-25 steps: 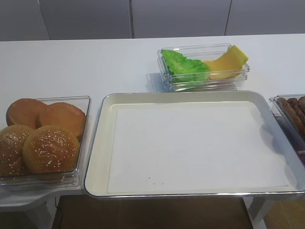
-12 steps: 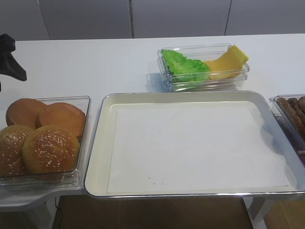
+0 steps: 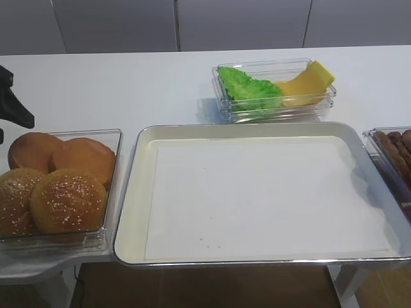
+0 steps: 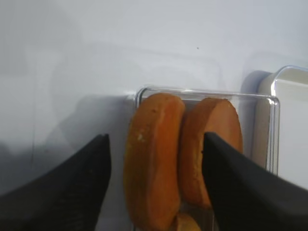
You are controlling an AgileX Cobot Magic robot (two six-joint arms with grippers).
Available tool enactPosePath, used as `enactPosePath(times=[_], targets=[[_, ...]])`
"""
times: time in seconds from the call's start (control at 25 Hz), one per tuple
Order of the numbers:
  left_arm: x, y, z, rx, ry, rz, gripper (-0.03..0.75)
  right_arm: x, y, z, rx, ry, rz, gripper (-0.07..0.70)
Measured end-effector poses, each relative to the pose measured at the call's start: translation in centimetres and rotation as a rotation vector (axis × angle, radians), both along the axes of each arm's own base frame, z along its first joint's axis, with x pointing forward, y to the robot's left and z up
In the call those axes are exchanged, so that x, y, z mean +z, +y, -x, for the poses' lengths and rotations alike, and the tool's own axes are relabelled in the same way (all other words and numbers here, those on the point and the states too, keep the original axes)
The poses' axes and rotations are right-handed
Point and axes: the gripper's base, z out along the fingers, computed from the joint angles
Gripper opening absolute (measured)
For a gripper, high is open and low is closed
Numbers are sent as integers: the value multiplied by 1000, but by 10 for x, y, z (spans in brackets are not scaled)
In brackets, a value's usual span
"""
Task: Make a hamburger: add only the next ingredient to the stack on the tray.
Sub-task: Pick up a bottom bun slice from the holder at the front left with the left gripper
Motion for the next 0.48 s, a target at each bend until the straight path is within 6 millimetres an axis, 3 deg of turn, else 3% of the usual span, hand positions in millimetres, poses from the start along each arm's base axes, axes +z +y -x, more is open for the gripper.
enactPosePath(times=[0.36, 0.48], targets=[[-19, -1, -7, -61, 59, 22, 445, 0, 0, 0, 0, 0, 0, 531], [-23, -1, -9, -66, 69, 24, 400, 0, 0, 0, 0, 0, 0, 531]])
